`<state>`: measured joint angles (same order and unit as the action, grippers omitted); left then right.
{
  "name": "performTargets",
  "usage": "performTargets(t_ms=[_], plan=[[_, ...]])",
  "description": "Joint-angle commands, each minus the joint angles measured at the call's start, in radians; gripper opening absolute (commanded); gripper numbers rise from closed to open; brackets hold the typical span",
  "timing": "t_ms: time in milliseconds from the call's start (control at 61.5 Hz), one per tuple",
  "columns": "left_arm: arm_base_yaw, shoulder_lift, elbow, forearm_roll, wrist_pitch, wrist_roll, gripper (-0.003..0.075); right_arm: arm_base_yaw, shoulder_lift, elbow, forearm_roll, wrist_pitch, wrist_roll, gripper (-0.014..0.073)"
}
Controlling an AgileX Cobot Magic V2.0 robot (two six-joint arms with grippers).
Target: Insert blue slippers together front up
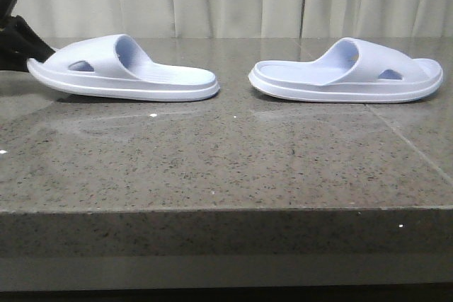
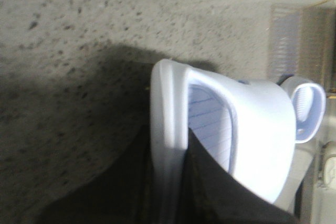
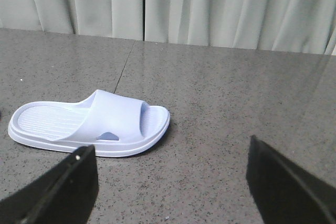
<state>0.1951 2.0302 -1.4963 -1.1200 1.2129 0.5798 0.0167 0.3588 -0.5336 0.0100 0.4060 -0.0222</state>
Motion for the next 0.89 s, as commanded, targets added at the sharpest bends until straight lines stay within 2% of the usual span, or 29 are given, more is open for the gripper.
performTargets(t_ms=[0, 407, 879], plan=[[-0.006, -0.074, -0.02, -0.114, 0.077, -0.002, -0.0019, -0.001, 0.014, -0.037, -0.01, -0.083, -0.005, 0.0601], [-0.006, -0.211, -0.02, -0.126, 0.077, -0.024, -0.0019, -0.001, 0.014, -0.037, -0.01, -0.083, -0.005, 0.0601], [-0.006, -0.266, -0.02, -0.196, 0.077, -0.08, -0.0019, -0.001, 0.014, -0.037, -0.01, -0.057, -0.005, 0.0601]])
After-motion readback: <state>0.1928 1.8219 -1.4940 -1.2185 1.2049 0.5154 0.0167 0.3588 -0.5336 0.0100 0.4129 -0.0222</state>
